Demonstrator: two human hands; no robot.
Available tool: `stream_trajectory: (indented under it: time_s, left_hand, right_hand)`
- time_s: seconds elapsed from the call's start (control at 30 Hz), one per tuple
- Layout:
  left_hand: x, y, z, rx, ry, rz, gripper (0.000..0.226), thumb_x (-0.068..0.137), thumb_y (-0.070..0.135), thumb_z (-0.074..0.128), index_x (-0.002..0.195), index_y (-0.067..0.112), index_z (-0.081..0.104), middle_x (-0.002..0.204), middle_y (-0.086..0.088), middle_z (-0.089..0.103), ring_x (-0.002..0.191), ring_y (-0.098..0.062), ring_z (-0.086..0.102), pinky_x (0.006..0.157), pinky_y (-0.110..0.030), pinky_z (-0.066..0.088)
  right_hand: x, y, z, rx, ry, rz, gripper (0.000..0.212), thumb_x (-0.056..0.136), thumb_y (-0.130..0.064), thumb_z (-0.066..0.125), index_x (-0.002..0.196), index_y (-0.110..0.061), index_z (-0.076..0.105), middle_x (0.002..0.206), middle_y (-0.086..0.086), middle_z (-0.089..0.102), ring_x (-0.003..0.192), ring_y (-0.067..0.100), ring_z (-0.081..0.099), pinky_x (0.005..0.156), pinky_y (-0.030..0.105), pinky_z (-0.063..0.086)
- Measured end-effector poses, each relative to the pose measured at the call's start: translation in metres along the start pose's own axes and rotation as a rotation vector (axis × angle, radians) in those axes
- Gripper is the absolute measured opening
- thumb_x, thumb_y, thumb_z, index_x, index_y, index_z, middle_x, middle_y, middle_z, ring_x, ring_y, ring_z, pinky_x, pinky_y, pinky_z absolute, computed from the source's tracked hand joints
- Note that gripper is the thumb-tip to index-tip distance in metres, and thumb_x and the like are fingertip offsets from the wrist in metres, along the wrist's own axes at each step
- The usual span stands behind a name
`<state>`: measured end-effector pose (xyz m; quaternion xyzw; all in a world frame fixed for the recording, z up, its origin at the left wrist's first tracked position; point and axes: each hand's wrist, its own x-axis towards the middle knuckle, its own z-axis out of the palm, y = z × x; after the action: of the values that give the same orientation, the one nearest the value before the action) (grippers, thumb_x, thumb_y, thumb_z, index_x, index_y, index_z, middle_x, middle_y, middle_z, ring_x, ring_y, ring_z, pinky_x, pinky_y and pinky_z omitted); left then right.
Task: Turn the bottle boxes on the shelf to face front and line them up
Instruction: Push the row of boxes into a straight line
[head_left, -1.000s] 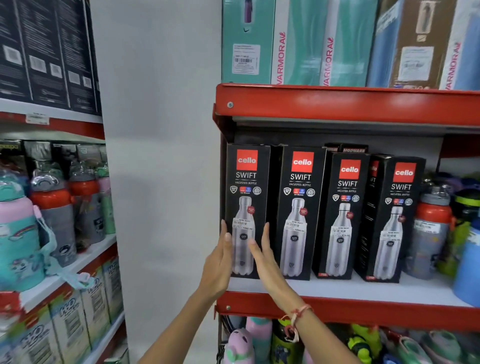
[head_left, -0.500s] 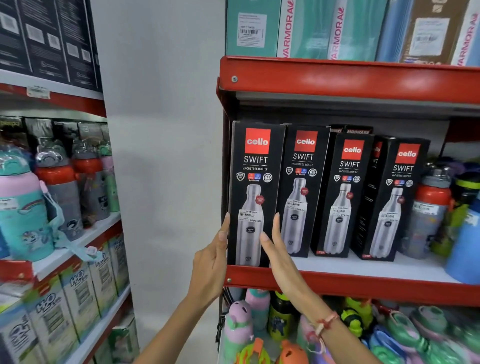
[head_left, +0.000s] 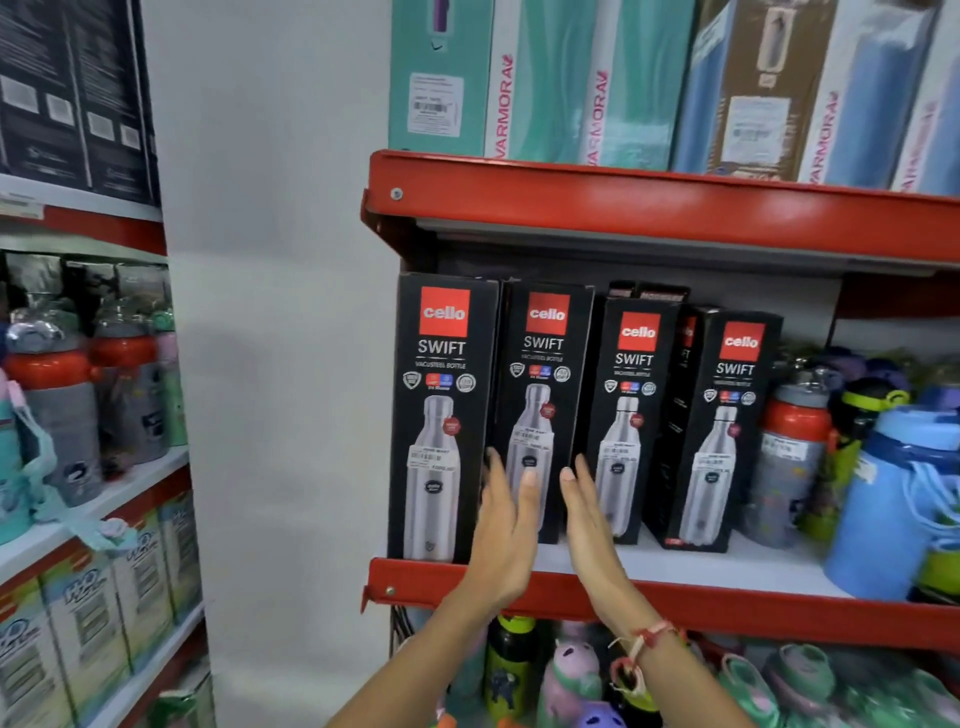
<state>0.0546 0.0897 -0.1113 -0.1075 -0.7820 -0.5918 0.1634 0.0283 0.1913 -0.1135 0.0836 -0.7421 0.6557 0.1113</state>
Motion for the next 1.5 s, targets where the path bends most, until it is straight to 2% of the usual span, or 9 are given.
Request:
stream_trajectory:
  time_s: [0.2, 0.47, 0.6, 0.7, 0.83, 0.9, 1.1, 1.23, 1.5]
  left_hand:
    - [0.017, -0.001, 0.018, 0.058, 0.070, -0.158, 0.096, 0.074, 0.080, 0.004, 0.151, 0.024, -0.001, 0.162, -0.001, 0.007, 0.148, -0.018, 0.006, 0.119, -0.041, 0.008]
    - [-0.029, 0.006, 0.001, 0.017, 0.106, -0.102, 0.072, 0.086, 0.066, 0.010, 0.148, 0.031, 0.023, 0.153, 0.007, 0.033, 0.138, -0.005, 0.029, 0.107, -0.019, 0.016]
    - [-0.042, 0.011, -0.007, 0.054, 0.116, -0.113, 0.069, 0.087, 0.064, 0.008, 0.144, 0.035, 0.032, 0.105, 0.012, 0.066, 0.095, 0.011, 0.050, 0.086, -0.002, 0.028]
    - [-0.046, 0.009, -0.010, 0.067, 0.130, -0.101, 0.072, 0.086, 0.067, 0.005, 0.144, 0.035, 0.033, 0.123, 0.003, 0.065, 0.108, -0.002, 0.056, 0.096, -0.009, 0.027]
    - [-0.049, 0.010, -0.011, 0.046, 0.148, -0.098, 0.064, 0.082, 0.070, 0.007, 0.116, 0.045, 0.054, 0.066, 0.018, 0.043, 0.065, 0.006, 0.046, 0.068, -0.007, 0.035]
    - [-0.050, 0.011, -0.009, 0.056, 0.219, -0.048, 0.044, 0.086, 0.067, 0.012, 0.084, 0.045, 0.051, 0.072, 0.019, 0.046, 0.071, 0.005, 0.047, 0.075, -0.016, 0.034]
    - [-0.039, 0.023, 0.017, 0.102, 0.306, 0.310, 0.034, 0.099, 0.031, 0.035, 0.119, 0.022, 0.061, 0.116, 0.009, 0.061, 0.112, -0.001, 0.054, 0.094, -0.016, 0.040]
    - [-0.020, 0.031, 0.067, -0.008, -0.112, 0.057, 0.055, 0.099, 0.047, 0.028, 0.148, 0.023, 0.028, 0.153, 0.010, 0.032, 0.136, 0.003, 0.028, 0.109, -0.015, 0.020]
    - [0.023, 0.026, 0.109, -0.018, -0.088, -0.223, 0.073, 0.091, 0.064, 0.011, 0.152, 0.025, 0.004, 0.161, 0.000, 0.013, 0.147, -0.019, 0.012, 0.117, -0.034, 0.007]
  right_hand:
    - [0.007, -0.006, -0.011, -0.035, -0.113, 0.043, 0.062, 0.093, -0.058, 0.025, 0.149, -0.040, 0.005, 0.160, -0.011, 0.010, 0.146, 0.010, 0.011, 0.103, 0.024, 0.009]
    - [-0.025, 0.001, -0.033, -0.137, -0.169, 0.001, 0.065, 0.088, -0.068, 0.027, 0.146, -0.049, 0.004, 0.141, -0.030, 0.016, 0.137, -0.001, 0.015, 0.116, 0.036, 0.012]
    - [-0.041, -0.005, -0.038, -0.130, -0.172, -0.002, 0.061, 0.090, -0.064, 0.029, 0.146, -0.049, 0.011, 0.135, -0.029, 0.021, 0.128, -0.007, 0.018, 0.109, 0.027, 0.014]
    - [-0.050, -0.007, -0.040, -0.154, -0.183, -0.005, 0.058, 0.093, -0.060, 0.027, 0.147, -0.047, 0.011, 0.135, -0.028, 0.019, 0.123, -0.009, 0.015, 0.102, 0.023, 0.012]
    - [-0.056, -0.006, -0.042, -0.159, -0.181, -0.022, 0.058, 0.093, -0.059, 0.028, 0.147, -0.046, 0.014, 0.137, -0.029, 0.020, 0.125, -0.011, 0.016, 0.104, 0.021, 0.010]
    - [-0.057, -0.005, -0.043, -0.138, -0.170, -0.028, 0.057, 0.093, -0.059, 0.030, 0.147, -0.045, 0.019, 0.138, -0.029, 0.024, 0.127, -0.010, 0.018, 0.106, 0.020, 0.011]
    - [-0.040, -0.001, -0.066, -0.085, 0.040, -0.060, 0.055, 0.094, -0.055, 0.032, 0.146, -0.037, 0.031, 0.150, -0.015, 0.031, 0.135, -0.002, 0.023, 0.112, 0.027, 0.017]
    - [-0.011, 0.012, -0.086, -0.125, 0.087, -0.010, 0.057, 0.097, -0.050, 0.032, 0.150, -0.029, 0.023, 0.156, -0.005, 0.025, 0.141, 0.010, 0.025, 0.109, 0.027, 0.020]
    - [0.023, 0.021, -0.102, -0.203, -0.012, 0.152, 0.066, 0.094, -0.059, 0.027, 0.151, -0.034, 0.004, 0.158, 0.005, 0.022, 0.143, 0.026, 0.025, 0.112, 0.042, 0.022]
